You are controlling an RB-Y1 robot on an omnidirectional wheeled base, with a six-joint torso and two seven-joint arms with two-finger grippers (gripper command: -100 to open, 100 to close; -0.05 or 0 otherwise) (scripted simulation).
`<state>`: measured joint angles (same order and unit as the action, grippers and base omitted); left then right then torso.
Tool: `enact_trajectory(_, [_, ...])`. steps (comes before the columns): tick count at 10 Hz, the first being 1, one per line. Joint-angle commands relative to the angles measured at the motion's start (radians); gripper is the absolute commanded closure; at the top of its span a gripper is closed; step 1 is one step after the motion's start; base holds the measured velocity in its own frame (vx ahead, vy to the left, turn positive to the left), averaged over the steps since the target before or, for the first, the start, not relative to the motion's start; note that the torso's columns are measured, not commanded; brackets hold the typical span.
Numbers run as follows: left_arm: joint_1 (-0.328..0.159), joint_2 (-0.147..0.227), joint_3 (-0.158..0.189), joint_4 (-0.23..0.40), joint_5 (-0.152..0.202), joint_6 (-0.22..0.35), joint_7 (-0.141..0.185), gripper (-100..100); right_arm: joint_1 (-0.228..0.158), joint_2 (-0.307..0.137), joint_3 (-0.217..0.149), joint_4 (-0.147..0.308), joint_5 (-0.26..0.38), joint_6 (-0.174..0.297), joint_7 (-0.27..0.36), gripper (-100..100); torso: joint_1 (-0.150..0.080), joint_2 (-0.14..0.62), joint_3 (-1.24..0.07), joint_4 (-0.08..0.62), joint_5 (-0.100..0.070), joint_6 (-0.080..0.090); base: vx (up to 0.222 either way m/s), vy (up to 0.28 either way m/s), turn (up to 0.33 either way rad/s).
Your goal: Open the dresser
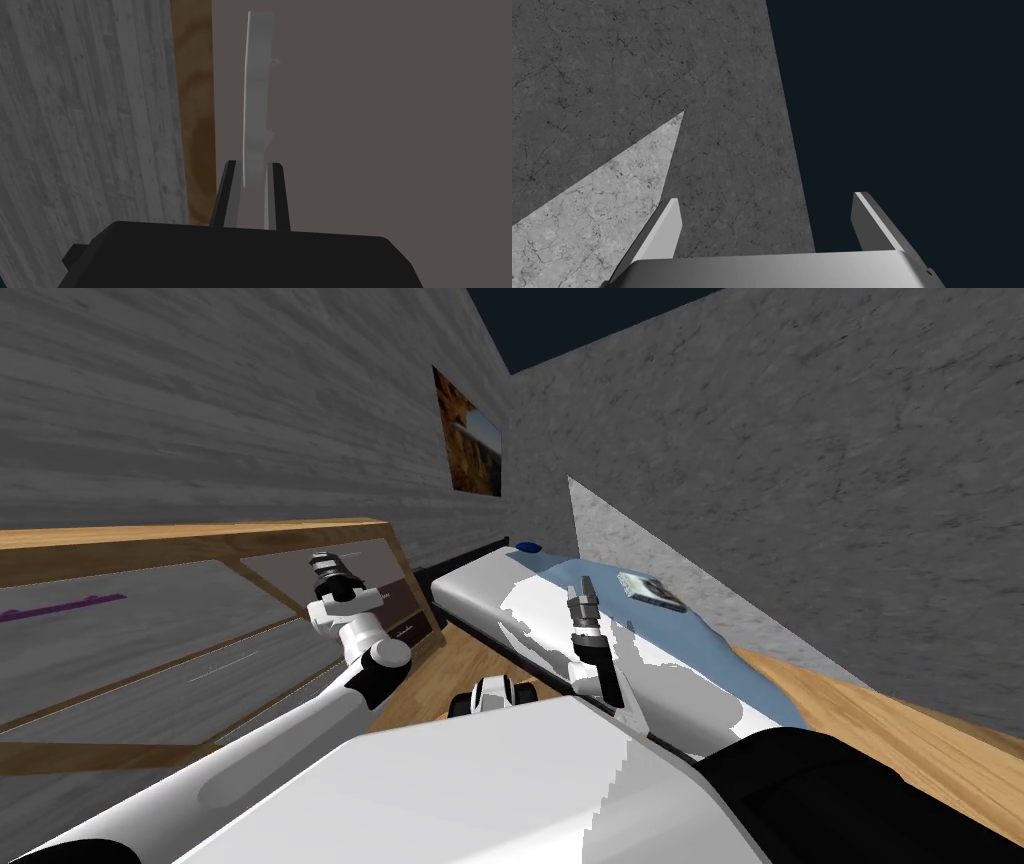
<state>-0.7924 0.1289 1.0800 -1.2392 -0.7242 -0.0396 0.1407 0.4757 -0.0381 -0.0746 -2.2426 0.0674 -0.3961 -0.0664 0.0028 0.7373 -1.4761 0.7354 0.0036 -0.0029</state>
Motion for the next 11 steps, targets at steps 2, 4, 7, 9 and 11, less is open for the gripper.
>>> enact_trajectory(2, [0.008,-0.015,-0.091,0.017,0.024,0.032,0.021,100,0.000,0.000,0.000,0.000,0.000,0.000,0.000,0,0.000,0.000,0.000,0.001,-0.001,0.002,0.005,-0.087,0.228])
enact_trajectory(4, [0.008,-0.021,-0.143,0.031,0.038,0.046,0.032,100,0.000,0.000,0.000,0.000,0.000,0.000,0.000,0,-0.001,-0.002,-0.001,0.000,-0.001,0.002,0.025,-0.101,0.263])
enact_trajectory(7, [0.008,-0.028,-0.199,0.045,0.052,0.060,0.043,100,0.000,0.000,0.000,0.000,0.000,0.000,0.000,0,-0.001,-0.003,-0.002,0.000,-0.002,0.005,0.007,-0.057,0.160])
enact_trajectory(9, [0.006,-0.023,-0.213,0.045,0.057,0.062,0.046,100,0.000,0.000,0.000,0.000,0.000,0.000,0.000,0,-0.003,-0.002,-0.002,0.000,-0.002,0.002,0.010,-0.062,0.176])
enact_trajectory(11, [0.010,-0.031,-0.277,0.048,0.080,0.069,0.063,100,0.000,0.000,0.000,0.000,0.000,0.000,0.000,0,-0.001,-0.001,-0.001,0.002,-0.003,-0.001,0.029,-0.060,0.290])
